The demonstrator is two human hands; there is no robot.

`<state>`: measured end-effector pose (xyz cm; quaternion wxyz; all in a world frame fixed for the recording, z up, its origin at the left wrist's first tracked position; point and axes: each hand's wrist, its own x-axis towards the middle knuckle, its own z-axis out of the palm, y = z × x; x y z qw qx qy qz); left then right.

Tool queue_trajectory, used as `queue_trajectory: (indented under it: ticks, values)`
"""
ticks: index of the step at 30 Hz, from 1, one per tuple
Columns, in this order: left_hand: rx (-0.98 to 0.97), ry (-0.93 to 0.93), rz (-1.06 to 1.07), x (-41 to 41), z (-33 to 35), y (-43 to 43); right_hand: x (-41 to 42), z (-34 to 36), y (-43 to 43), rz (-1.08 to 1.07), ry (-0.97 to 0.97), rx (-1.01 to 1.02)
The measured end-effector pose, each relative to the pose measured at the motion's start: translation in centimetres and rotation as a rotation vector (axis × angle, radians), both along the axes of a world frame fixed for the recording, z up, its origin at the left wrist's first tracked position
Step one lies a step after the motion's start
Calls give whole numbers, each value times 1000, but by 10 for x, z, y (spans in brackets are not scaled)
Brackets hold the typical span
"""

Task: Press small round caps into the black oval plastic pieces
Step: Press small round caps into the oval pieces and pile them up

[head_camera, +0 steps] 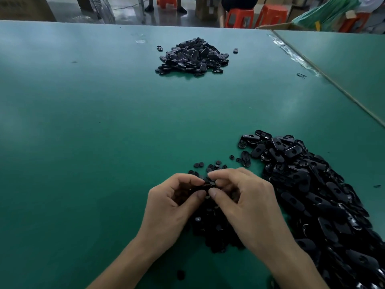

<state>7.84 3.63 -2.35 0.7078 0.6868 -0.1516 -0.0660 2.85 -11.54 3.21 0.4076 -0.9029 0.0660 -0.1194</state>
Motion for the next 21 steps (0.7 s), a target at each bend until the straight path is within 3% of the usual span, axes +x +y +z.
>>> queue_trajectory:
  ticks: [10,21]
  values:
    - [-129,79,-60,2,2,1,3,3,-16,148,136,150]
    - [-109,111,-52,2,5,0,3,-2,-10,106,124,150]
